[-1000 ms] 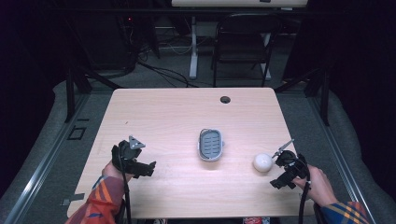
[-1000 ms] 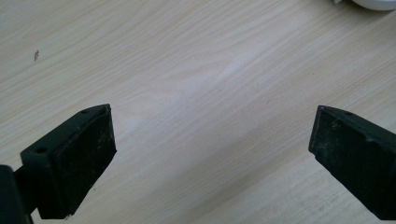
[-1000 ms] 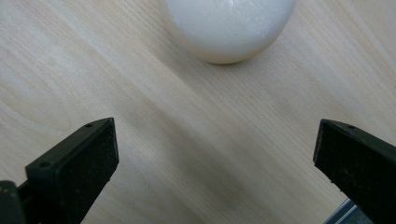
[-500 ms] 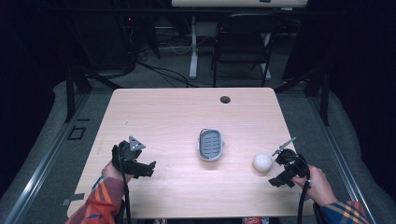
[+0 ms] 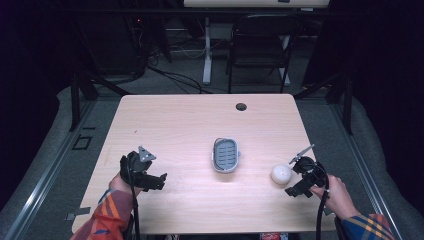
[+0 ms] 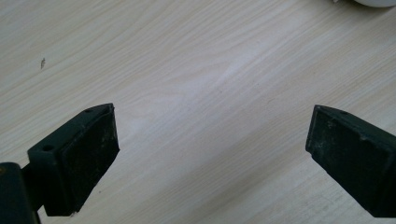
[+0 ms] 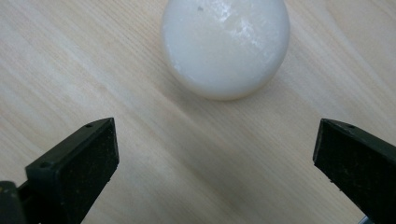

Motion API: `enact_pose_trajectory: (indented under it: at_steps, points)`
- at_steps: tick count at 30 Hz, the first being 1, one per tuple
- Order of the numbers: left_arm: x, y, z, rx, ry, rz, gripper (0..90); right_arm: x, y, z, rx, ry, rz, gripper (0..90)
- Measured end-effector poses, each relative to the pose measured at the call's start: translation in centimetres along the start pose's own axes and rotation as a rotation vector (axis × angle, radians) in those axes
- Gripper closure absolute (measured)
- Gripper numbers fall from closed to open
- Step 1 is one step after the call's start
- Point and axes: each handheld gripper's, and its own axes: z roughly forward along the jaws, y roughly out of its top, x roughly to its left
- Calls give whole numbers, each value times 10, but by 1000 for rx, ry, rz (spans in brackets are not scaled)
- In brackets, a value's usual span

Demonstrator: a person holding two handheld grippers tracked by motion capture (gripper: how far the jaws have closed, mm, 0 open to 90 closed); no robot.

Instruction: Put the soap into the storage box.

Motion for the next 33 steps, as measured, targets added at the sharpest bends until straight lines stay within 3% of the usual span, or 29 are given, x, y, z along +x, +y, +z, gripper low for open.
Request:
enact_pose_trajectory:
  at_steps: [1,6,13,14,15,16,17,18,19,20,23,24,25,26,27,29,32,33]
  points:
    - [0,0,0,0,0,0,25,0,0,2,-23,0,12,0]
    - [0,1,1,-5,-4,0,25,-3,4,1,-17,-25,15,0]
    - [1,0,2,-7,-9,-2,23,-4,11,4,10,-11,11,0]
    - [1,0,1,-9,-9,-1,24,-3,12,6,-6,9,32,0]
    - [0,1,1,-9,-7,1,24,-4,13,6,8,2,13,0]
    - [0,1,2,-6,-12,2,24,-1,12,11,-47,13,60,0]
    - [0,1,2,0,-11,7,24,-3,14,10,-39,21,47,0]
    - [0,1,2,0,-11,7,24,-5,17,6,5,25,17,0]
    - [0,1,3,-1,-10,5,24,-4,18,8,-31,25,32,0]
    - [-1,1,3,-2,-10,4,24,-5,20,7,-6,22,15,0]
    - [0,1,3,2,-10,5,24,-4,22,9,-21,31,10,0]
    - [0,1,3,1,-10,6,24,-5,25,7,10,24,-26,0]
    - [0,1,3,0,-10,5,24,0,24,13,-67,26,31,0]
    - [0,1,3,0,-10,6,24,-3,27,10,-15,28,-18,0]
    - [0,1,3,1,-10,7,24,-2,28,12,-22,23,-13,0]
    - [0,1,3,2,-11,8,24,2,32,14,-4,19,-67,0]
    - [0,1,3,2,-11,9,24,3,35,13,12,14,-97,0]
    - [0,1,3,3,-11,9,24,5,35,16,-4,19,-81,0]
